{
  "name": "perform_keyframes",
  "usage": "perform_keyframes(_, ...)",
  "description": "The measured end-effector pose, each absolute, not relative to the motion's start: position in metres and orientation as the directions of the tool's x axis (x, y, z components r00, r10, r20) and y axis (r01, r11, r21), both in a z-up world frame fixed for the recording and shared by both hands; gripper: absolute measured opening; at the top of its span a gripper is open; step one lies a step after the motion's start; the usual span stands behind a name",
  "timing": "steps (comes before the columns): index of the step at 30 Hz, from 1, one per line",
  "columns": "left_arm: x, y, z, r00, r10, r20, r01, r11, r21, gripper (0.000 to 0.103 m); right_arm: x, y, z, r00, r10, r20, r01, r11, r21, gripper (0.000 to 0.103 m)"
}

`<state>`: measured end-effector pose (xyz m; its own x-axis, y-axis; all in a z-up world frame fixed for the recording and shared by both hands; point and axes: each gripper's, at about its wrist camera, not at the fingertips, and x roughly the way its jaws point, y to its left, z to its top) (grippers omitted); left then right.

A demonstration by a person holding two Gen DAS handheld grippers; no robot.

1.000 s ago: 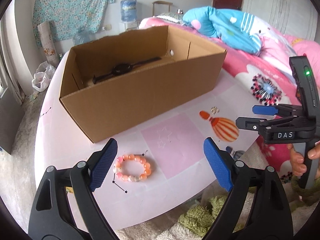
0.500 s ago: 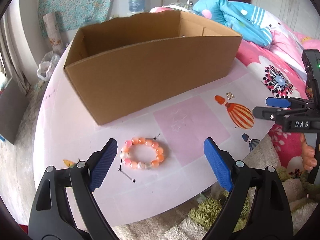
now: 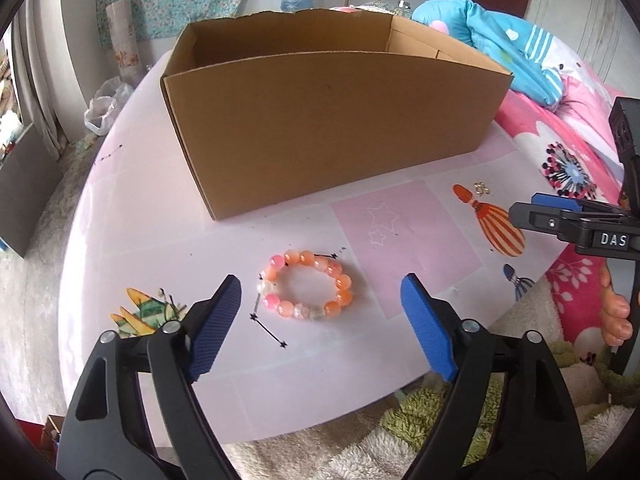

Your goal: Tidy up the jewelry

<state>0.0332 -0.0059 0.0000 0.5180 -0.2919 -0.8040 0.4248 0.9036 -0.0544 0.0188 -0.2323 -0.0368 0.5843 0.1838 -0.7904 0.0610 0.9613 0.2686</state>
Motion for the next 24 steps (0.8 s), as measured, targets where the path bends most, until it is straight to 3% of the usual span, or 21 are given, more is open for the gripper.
perform_keyframes(5,0.04,-0.005,-0.002,0.508,-0.278,-0.816,0.409,0.911,-0.056,0.062,0.021,-0.231,-0.034,0.588,0.185,-0.788,0.055,0.962,0.267,0.082)
perform_keyframes(12,0.037,-0.02,0.002,0.468,-0.366,-0.804,0.492,0.864,-0.107,0.046,0.02,-0.232,-0.035,0.591,0.183,-0.786,0.061,0.961,0.27,0.082)
perform_keyframes(24,0.046,-0.025,-0.018,0.434,-0.294,-0.851,0.468,0.881,-0.066,0.024,0.016,-0.233,-0.031,0.609,0.174,-0.774,0.066,0.961,0.269,0.082)
